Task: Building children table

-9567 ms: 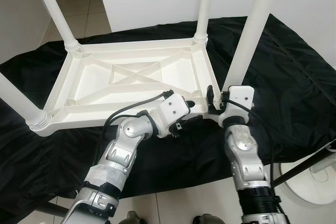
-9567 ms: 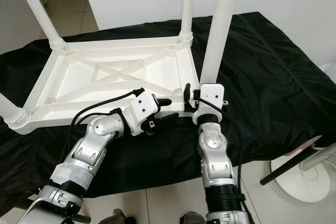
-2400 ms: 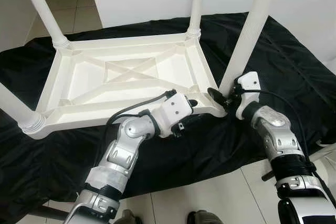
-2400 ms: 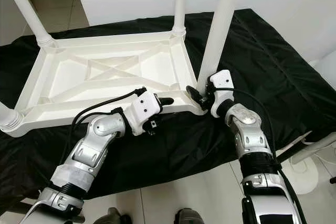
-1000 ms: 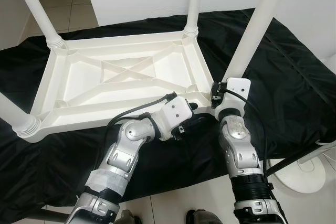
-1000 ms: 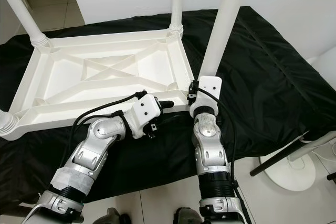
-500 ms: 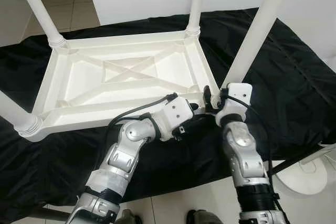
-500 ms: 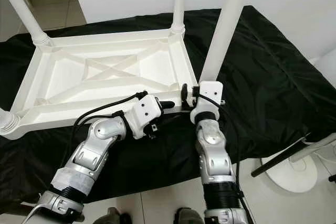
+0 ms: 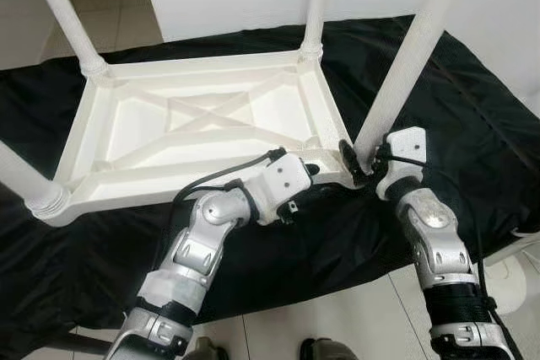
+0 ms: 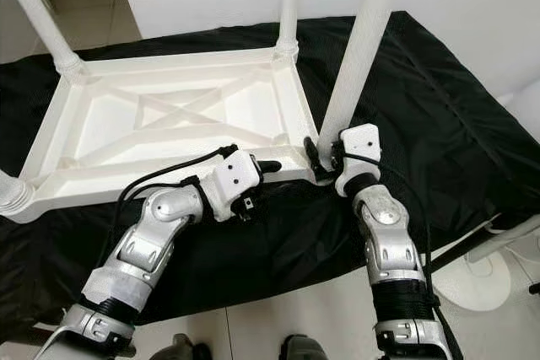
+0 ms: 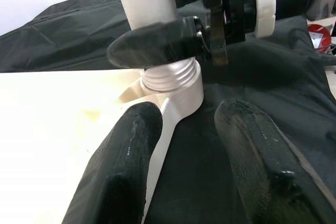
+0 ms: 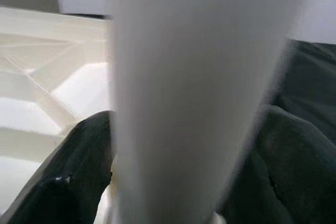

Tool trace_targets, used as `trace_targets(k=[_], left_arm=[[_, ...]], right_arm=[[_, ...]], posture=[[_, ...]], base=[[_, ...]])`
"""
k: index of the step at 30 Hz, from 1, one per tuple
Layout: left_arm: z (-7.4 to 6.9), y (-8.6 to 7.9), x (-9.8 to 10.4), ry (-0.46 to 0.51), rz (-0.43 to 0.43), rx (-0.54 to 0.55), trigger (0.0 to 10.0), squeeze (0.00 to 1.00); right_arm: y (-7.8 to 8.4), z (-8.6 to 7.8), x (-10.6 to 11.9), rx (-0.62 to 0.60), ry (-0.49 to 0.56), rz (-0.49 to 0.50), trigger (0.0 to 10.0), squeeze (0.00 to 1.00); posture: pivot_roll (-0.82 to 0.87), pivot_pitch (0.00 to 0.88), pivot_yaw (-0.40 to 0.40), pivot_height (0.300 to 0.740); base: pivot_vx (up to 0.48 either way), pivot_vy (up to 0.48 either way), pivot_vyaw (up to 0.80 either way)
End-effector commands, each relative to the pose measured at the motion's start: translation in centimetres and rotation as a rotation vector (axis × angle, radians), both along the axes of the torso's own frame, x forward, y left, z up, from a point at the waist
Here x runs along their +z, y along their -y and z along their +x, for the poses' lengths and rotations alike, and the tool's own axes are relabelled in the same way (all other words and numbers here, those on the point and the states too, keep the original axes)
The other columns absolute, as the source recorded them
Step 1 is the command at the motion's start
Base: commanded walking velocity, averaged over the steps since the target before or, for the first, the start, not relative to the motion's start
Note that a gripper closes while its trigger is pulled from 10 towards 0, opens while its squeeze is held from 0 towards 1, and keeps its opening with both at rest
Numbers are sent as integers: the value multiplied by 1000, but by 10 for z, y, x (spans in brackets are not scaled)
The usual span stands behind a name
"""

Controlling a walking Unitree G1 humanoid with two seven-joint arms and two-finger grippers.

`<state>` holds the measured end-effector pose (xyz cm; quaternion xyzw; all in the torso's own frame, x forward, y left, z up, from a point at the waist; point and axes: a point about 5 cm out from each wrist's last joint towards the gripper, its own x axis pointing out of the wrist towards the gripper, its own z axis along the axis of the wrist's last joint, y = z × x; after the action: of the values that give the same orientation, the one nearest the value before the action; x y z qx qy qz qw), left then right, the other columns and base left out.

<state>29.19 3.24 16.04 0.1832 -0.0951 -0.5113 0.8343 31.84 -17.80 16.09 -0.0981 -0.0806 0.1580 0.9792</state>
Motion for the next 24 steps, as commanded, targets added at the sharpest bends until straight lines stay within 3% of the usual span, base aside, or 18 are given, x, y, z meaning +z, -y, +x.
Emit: trace_targets(k=[1,3,4,6,7,18,19,24], left_arm=[[6,-2,1,32,-20,108,10000,0],[6,-2,1,34,-19,108,10000,0],[5,-2,1,37,-16,107,10000,0],[5,-2,1,38,-14,107,10000,0],[4,-2,1,38,-13,108,10000,0],[2,-4,-1,34,-10,113,10000,0],[2,-4,-1,34,-10,113,10000,0],[3,-4,0,37,-7,112,10000,0]], right_arm=[[-6,3,-2,80,-12,-30,10000,0],[-6,4,-2,90,-13,-36,10000,0],[-10,6,-4,172,-38,-49,3765,0],[-12,6,-4,207,-48,-54,3765,0],[-11,7,-7,219,-59,-61,0,0],[-2,10,-14,237,-84,-72,0,0],[-3,9,-14,237,-83,-75,10000,0],[-8,7,-11,198,-63,-51,10000,0]], posture=[[-135,67,47,740],[-135,67,47,740],[-128,66,45,740],[-128,66,45,740],[-120,66,41,740],[-110,70,38,740],[-110,70,41,740],[-113,71,47,740]], base=[[0,0,0],[0,0,0],[0,0,0],[0,0,0],[0,0,0],[0,0,0],[0,0,0],[0,0,0]])
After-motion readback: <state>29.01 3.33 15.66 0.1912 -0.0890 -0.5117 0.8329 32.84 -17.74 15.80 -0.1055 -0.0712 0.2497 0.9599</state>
